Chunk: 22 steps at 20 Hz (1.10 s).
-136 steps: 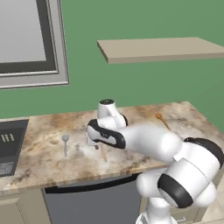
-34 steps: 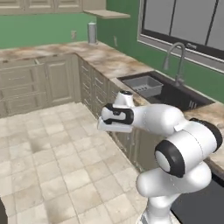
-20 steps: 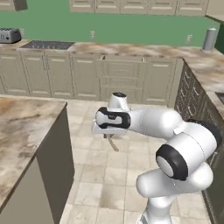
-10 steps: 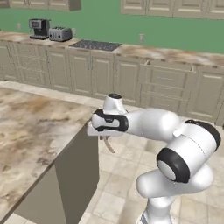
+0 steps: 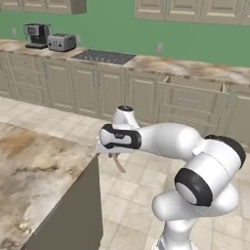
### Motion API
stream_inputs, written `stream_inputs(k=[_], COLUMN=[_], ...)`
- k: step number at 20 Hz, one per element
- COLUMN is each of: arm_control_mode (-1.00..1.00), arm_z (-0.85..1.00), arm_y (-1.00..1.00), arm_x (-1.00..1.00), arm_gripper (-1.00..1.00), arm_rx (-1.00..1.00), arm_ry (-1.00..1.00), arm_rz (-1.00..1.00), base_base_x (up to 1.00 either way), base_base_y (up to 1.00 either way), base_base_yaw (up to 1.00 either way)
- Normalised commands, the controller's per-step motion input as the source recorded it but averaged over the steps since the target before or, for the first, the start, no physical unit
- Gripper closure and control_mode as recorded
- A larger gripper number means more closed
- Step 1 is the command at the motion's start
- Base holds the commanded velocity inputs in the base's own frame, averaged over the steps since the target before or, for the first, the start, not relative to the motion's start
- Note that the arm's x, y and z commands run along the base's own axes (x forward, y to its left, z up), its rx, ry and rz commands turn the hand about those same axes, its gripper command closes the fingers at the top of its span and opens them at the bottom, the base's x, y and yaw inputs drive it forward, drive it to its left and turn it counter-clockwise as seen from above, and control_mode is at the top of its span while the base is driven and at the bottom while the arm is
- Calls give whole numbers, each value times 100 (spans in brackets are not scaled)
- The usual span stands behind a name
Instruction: Organize the utensils by type. Pick up the wooden spoons from the counter and place them in the open cabinet. Then pick up the metallic utensils from the counter and place them in the open drawer.
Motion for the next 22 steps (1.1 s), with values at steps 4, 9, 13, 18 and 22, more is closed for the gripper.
stream_inputs(k=[4,9,13,18,22], arm_control_mode=[100,100,100,100,100], arm_z=[0,0,0,0,0], arm_y=[0,0,0,0,0], arm_x=[0,0,0,0,0], arm_gripper=[100,100,100,100,100], arm_rx=[0,0,0,0,0], arm_ry=[0,0,0,0,0], arm_rz=[0,0,0,0,0], base_base_x=[100,100,100,100,100], base_base_y=[-26,-22,-18,-9,-7], base_base_yaw=[3,8,14,25,28])
